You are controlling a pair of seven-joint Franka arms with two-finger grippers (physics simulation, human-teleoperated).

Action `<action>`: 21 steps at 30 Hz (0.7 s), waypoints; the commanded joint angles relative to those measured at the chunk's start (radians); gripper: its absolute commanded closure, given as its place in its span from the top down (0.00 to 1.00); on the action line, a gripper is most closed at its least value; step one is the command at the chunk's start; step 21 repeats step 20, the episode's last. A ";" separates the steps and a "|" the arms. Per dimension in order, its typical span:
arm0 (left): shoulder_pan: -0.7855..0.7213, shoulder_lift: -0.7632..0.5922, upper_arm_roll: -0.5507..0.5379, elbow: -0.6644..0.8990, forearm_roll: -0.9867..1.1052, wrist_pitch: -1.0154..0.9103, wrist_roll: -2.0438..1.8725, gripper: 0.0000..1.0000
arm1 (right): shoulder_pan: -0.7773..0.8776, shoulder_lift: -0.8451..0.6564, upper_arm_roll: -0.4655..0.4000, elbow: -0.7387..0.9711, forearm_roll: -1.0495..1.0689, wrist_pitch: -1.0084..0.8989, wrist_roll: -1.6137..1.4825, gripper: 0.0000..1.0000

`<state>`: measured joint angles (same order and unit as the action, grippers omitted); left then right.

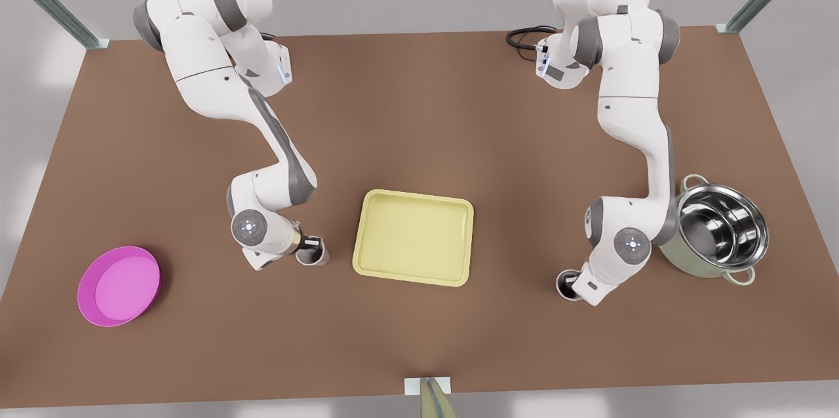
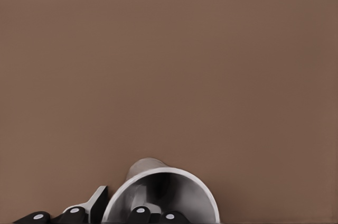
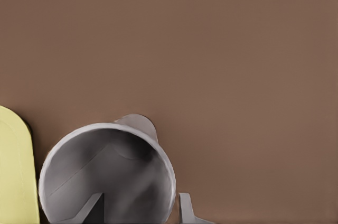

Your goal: Use the left arm to pick up the white IKEA cup from the tray and place it on the middle-left position; use the right arm to pick up the white IKEA cup from the tray and place it on the middle-right position

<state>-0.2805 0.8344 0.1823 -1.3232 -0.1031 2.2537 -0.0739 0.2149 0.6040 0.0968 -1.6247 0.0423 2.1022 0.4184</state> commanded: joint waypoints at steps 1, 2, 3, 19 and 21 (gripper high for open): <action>0.000 -0.001 0.000 0.001 0.019 0.027 0.235 1.00 | 0.000 -0.001 0.000 0.000 0.024 0.005 -0.084 0.89; 0.000 -0.001 0.000 0.001 0.019 0.027 0.235 1.00 | 0.000 -0.001 0.000 0.000 0.024 0.005 -0.085 0.90; 0.000 -0.001 0.000 0.001 0.019 0.027 0.235 1.00 | -0.002 -0.003 0.000 0.000 0.024 0.004 -0.087 0.93; 0.007 -0.532 0.048 0.047 0.033 -0.686 0.240 1.00 | -0.201 -0.503 -0.031 0.055 -0.070 -0.461 -0.308 1.00; 0.007 -0.534 0.048 0.044 0.031 -0.686 0.240 1.00 | -0.198 -0.495 -0.022 0.059 -0.070 -0.446 -0.397 1.00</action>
